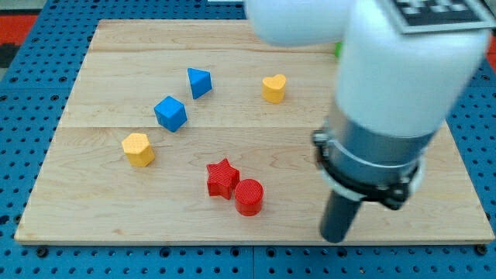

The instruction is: Place the blue cube to the center left of the board

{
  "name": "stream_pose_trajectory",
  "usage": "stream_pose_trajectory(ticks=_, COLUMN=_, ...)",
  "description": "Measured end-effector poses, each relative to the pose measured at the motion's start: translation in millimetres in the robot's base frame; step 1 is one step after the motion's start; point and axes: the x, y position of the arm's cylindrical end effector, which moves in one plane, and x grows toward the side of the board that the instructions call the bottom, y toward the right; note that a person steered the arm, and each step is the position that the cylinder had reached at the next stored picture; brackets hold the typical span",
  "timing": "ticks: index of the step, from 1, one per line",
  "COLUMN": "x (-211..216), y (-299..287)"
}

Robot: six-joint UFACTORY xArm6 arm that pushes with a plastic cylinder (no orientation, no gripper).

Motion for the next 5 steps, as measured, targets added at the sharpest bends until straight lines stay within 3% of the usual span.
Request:
stream_pose_trajectory(ticks=1, x=-46, y=31)
stream_pose_trajectory(ticks=2, x=-93, y=-1)
stream_pose_trajectory(ticks=3, x=-126, y=-82)
stream_pose_trajectory(ticks=5, x=-188, y=-180)
